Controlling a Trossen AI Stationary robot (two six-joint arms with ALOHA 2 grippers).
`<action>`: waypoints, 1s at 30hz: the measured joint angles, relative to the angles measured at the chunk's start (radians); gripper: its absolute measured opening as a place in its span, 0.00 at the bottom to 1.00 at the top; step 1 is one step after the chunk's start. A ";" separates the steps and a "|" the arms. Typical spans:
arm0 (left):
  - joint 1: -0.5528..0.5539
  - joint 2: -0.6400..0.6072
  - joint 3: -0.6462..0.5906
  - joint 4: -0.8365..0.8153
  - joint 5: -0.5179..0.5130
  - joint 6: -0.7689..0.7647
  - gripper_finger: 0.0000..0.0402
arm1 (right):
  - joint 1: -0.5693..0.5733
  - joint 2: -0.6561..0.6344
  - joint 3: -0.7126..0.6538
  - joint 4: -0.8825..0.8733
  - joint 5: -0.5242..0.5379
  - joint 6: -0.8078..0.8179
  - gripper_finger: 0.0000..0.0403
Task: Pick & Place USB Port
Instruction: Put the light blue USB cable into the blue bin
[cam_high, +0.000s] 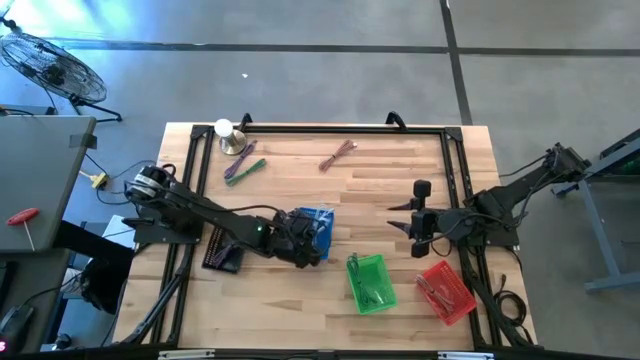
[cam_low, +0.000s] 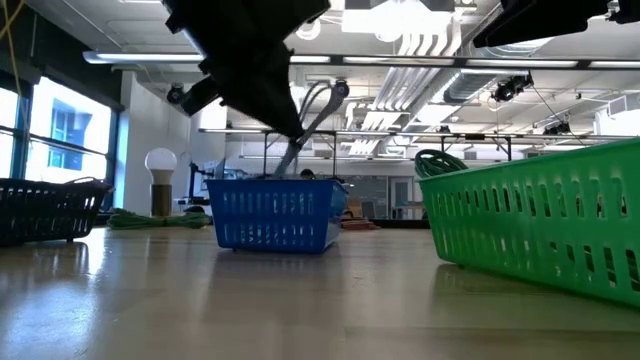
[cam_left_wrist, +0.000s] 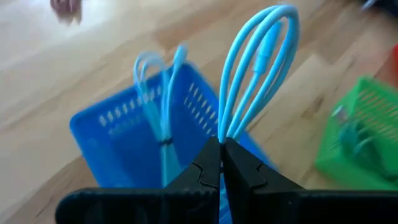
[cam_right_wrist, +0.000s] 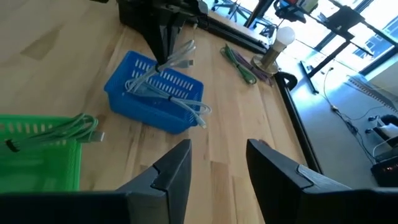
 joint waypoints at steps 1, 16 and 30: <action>0.000 0.001 -0.003 -0.003 0.008 0.000 0.00 | 0.000 0.000 0.000 -0.003 -0.005 0.000 0.36; 0.001 0.038 -0.001 0.023 0.069 -0.027 0.00 | 0.000 0.000 0.000 -0.011 -0.017 0.001 0.35; 0.000 0.038 -0.001 0.015 0.100 -0.026 0.12 | 0.000 0.000 0.000 -0.011 -0.018 0.022 0.35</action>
